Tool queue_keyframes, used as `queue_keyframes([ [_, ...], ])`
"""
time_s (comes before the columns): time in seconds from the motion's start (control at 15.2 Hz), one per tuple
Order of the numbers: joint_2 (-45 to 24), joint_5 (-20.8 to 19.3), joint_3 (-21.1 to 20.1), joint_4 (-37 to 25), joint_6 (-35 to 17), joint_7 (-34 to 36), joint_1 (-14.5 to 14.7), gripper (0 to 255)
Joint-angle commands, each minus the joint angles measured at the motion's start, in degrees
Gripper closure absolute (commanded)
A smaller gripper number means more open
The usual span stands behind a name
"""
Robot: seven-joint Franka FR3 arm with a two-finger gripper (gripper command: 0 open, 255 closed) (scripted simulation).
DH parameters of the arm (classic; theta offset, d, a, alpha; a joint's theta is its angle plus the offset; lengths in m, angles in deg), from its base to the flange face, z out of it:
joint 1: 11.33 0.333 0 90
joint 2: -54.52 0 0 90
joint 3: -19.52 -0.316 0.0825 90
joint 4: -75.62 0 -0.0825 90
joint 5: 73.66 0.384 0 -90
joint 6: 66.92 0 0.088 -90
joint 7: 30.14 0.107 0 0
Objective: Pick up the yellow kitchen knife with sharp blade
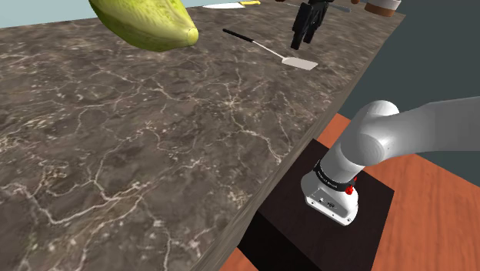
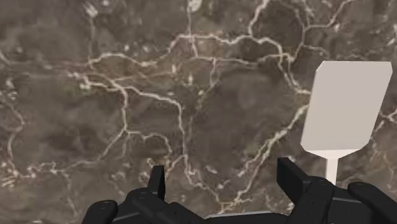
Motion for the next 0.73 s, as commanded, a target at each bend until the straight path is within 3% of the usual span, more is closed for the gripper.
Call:
queue_keyframes([
  [0.0, 0.0, 0.0, 0.0, 0.0, 0.0, 0.0, 0.0, 0],
  [0.66, -17.2, -14.0, 8.8, -13.3, -1.8, -27.4, 3.5, 0],
])
